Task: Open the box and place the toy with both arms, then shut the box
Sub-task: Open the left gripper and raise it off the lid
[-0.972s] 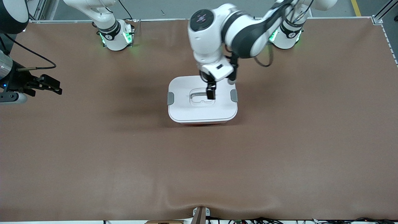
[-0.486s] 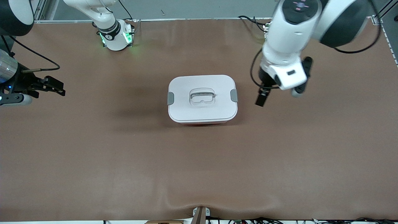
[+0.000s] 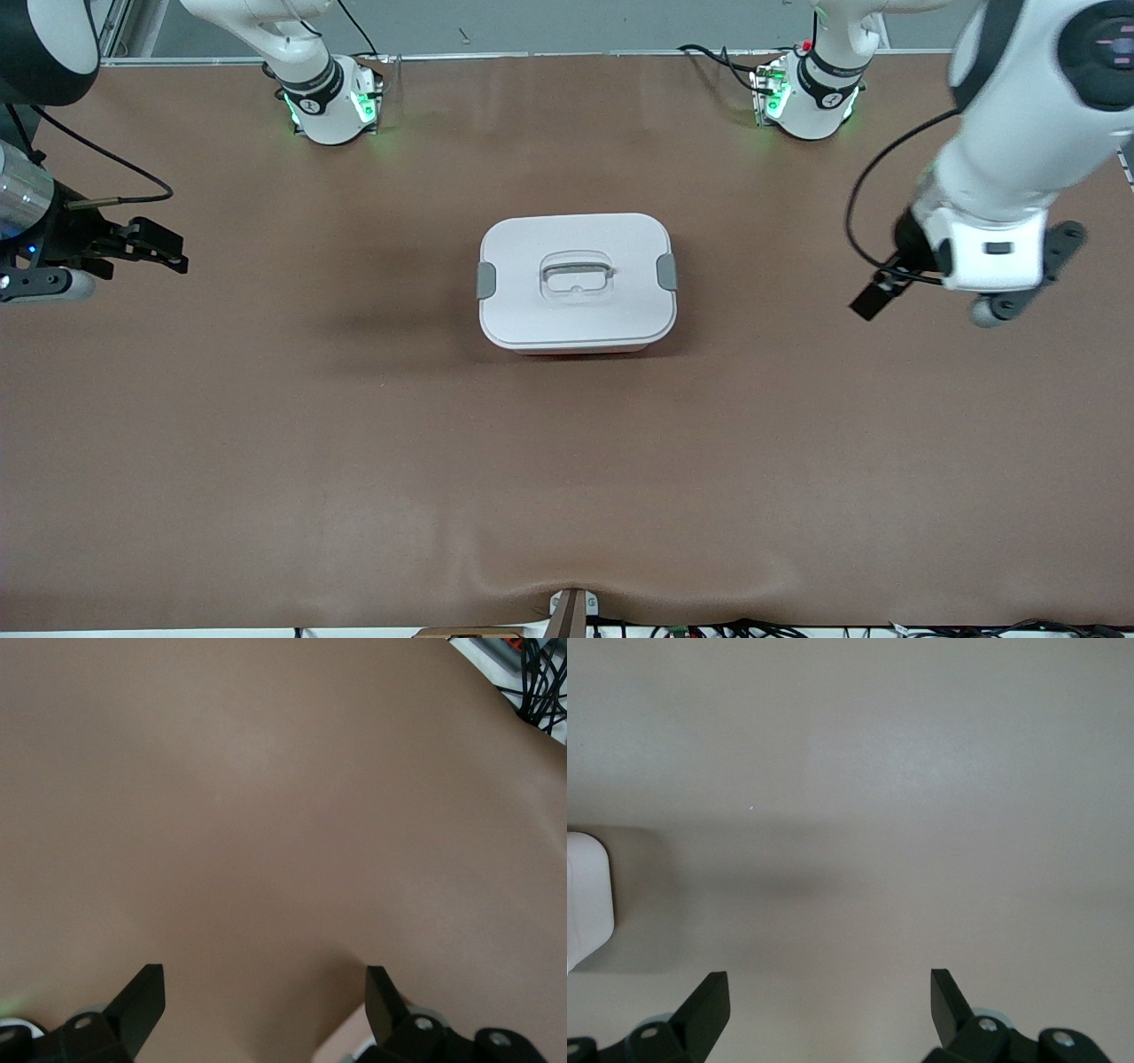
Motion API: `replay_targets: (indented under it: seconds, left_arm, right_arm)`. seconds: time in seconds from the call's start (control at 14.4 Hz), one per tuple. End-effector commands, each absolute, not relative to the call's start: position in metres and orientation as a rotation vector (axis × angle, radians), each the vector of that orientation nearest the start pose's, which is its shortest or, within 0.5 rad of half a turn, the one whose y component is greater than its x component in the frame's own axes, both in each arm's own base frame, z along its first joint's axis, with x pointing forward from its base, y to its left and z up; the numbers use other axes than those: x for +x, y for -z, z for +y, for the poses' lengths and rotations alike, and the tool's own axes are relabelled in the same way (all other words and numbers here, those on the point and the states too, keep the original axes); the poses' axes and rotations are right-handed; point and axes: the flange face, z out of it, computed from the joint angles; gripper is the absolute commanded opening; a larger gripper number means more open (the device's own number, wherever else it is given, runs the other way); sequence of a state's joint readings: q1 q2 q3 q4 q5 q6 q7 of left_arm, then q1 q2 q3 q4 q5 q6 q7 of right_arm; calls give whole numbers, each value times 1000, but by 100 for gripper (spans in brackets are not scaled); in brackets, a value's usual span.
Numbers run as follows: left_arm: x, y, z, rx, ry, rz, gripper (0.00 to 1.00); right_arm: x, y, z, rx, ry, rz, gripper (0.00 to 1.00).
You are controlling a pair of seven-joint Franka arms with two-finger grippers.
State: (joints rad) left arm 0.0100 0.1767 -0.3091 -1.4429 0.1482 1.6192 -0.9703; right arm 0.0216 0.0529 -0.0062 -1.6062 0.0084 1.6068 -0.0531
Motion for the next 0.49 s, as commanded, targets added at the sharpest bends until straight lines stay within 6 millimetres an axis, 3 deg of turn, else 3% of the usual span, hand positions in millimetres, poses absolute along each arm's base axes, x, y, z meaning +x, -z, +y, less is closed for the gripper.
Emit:
replay_targets:
  seconds: [0.0, 0.07, 0.42]
  left_arm:
    - [593, -604, -107, -2961, 89, -796, 100]
    - [597, -610, -89, -2982, 97, -750, 100]
    - [598, -613, -60, -3012, 68, -595, 100]
  right_arm:
    - [565, -582, 9, -3142, -104, -97, 100]
    - [566, -581, 9, -3142, -109, -97, 100]
    - [566, -575, 8, -3143, -109, -95, 100]
